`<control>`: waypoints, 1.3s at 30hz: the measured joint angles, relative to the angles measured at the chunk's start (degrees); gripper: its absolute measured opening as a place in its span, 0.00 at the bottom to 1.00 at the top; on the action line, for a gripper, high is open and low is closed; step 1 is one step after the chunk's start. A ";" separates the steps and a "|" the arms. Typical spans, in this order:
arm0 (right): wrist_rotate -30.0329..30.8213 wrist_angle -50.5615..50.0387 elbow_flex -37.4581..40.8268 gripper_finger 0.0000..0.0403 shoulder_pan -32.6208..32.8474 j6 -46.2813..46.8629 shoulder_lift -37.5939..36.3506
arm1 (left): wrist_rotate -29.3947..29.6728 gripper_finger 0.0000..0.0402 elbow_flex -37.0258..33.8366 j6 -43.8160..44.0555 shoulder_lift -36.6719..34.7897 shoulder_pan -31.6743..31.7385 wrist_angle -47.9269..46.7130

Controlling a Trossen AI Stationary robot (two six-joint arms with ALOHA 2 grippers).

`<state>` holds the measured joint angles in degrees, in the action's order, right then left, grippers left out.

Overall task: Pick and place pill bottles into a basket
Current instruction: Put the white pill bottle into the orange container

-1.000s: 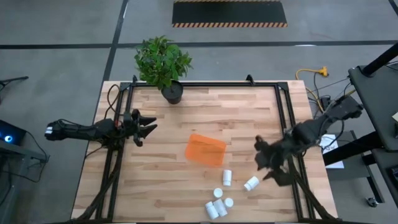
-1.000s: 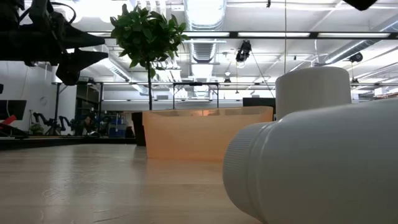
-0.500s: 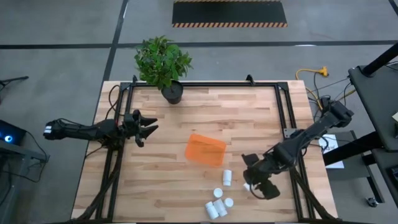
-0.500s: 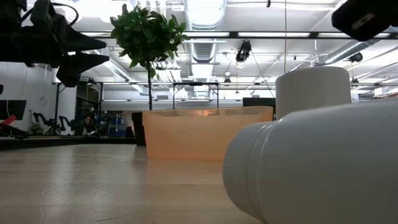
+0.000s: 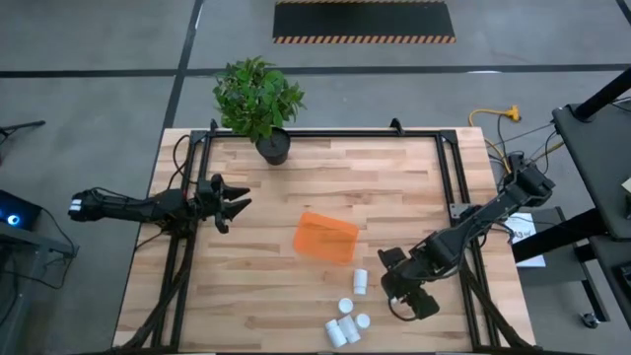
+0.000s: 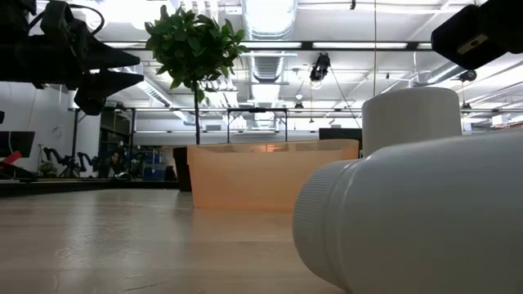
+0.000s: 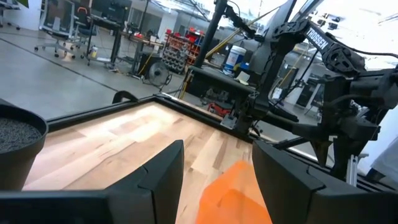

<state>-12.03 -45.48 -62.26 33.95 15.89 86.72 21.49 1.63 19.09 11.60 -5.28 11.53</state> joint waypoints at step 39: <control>0.97 8.56 3.83 0.82 0.33 -7.57 14.15 | -0.02 0.43 0.00 0.00 0.01 0.02 -0.02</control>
<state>-11.05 -36.92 -58.43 34.28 8.32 100.87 21.47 1.63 19.09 11.61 -5.26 11.51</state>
